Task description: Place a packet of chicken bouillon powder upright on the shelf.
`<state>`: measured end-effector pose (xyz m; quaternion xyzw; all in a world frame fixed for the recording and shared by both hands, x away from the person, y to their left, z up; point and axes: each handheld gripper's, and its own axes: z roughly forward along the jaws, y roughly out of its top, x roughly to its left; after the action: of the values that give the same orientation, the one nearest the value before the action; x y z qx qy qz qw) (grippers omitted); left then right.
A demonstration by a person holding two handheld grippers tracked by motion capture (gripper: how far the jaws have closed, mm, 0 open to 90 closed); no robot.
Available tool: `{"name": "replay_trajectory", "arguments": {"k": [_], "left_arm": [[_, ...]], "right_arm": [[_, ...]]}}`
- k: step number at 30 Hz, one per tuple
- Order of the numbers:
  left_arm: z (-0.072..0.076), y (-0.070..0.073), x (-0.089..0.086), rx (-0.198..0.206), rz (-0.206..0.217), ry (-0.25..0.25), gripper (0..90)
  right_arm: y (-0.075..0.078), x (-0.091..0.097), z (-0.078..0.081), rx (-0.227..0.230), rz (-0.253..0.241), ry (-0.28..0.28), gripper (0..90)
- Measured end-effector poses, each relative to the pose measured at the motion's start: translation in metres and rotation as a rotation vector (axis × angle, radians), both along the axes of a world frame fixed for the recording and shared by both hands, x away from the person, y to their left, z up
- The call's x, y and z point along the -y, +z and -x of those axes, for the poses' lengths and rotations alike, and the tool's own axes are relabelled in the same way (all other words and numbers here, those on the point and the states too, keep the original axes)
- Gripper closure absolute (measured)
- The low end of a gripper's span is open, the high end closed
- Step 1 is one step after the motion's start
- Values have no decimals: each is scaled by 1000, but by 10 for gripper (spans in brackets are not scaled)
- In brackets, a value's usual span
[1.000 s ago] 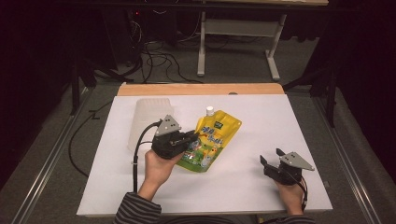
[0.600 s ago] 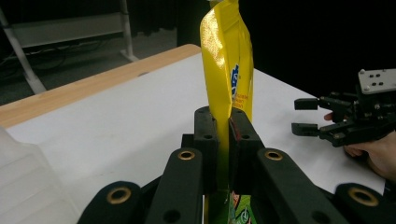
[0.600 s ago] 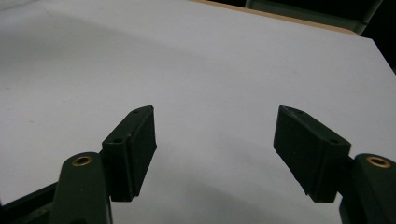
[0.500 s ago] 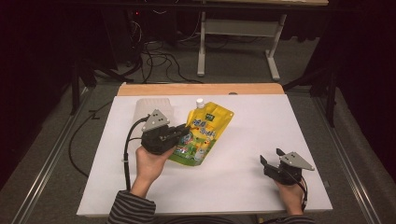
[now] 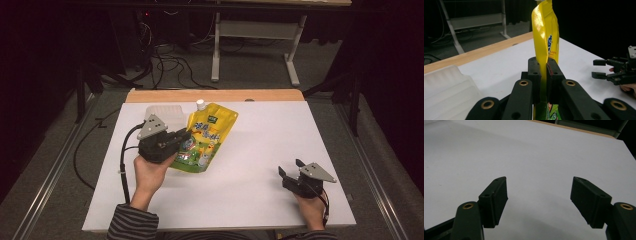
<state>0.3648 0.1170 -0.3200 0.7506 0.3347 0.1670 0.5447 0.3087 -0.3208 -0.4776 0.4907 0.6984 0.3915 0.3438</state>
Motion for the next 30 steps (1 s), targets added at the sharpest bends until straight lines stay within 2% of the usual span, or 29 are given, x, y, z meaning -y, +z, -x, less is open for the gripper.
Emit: {"name": "replay_trajectory", "arguments": {"k": [4,8,15,18,27,30], "left_arm": [[-1,2,-12,7,19,33,846],[1,5,-20,33,15,71,846],[1,7,-34,37,20,112,846],[0,7,-39,43,8,138,846],[-8,1,-52,55,5,199,845],[-12,-3,-59,58,2,236,845]], "right_arm": [[0,0,0,0,0,-1,303],[0,0,0,0,0,-1,303],[0,-1,0,-2,5,-1,303],[0,0,0,-1,0,-1,303],[0,-1,0,-6,-4,-7,303],[0,0,0,-3,0,-6,303]]}}
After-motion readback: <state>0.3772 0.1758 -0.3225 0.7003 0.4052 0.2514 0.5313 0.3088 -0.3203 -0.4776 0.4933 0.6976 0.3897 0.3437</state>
